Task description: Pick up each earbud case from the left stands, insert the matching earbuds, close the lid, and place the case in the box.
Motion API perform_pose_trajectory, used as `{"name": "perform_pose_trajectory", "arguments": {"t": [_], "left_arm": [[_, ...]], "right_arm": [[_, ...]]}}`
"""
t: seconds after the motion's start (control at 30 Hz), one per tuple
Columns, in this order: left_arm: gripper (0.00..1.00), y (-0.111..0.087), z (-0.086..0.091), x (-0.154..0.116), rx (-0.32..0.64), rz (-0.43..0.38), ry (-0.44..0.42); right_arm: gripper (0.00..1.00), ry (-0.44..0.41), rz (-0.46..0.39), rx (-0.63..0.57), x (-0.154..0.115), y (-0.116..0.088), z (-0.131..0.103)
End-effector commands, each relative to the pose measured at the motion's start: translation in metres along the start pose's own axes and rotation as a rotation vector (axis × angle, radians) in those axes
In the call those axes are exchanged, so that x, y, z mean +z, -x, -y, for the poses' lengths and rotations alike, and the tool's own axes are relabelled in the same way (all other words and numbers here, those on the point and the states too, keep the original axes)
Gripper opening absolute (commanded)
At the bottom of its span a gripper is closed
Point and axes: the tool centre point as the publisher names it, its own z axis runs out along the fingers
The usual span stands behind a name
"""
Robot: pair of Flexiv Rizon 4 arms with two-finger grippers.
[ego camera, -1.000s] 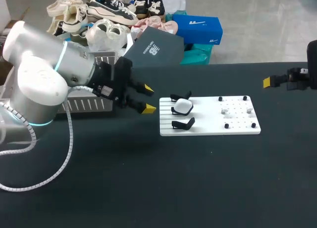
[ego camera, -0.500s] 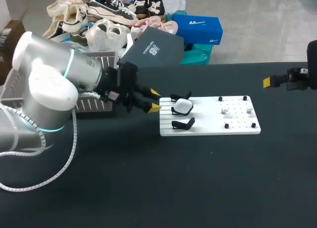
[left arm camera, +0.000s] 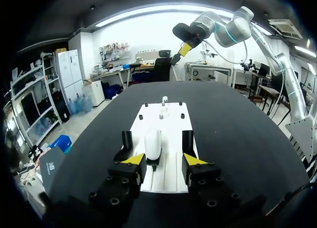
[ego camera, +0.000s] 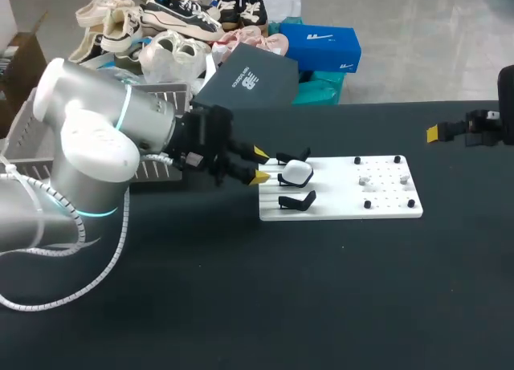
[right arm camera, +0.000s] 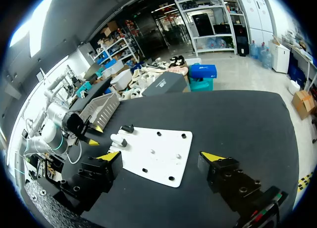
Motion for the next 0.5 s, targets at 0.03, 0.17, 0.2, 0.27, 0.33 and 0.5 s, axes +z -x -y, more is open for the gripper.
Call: {"name": "perform_pose_trajectory", "arguments": {"t": [0.03,0.17,0.2,0.27,0.33,0.5], "left_arm": [[0.48,-0.003,-0.009,0.008,-0.002,0.001,-0.019],[0.49,-0.004,-0.012,0.013,-0.003,0.0,-0.027],[0.49,-0.004,-0.013,0.014,-0.003,0.001,-0.029],[0.49,-0.003,-0.014,0.015,-0.006,0.006,-0.033],[0.5,-0.003,-0.015,0.017,-0.006,0.01,-0.038],[0.6,-0.004,-0.012,0.022,-0.01,0.013,-0.057]], "right_arm": [[1.0,0.002,-0.001,-0.001,0.0,0.0,0.001],[1.0,0.002,-0.001,-0.001,0.0,0.0,0.001],[1.0,0.002,-0.001,-0.001,0.0,0.0,0.001],[1.0,0.002,-0.001,-0.001,0.0,0.0,0.001],[1.0,0.002,-0.001,-0.001,0.0,0.0,0.001],[1.0,0.002,-0.001,-0.001,0.0,0.0,0.001]]}}
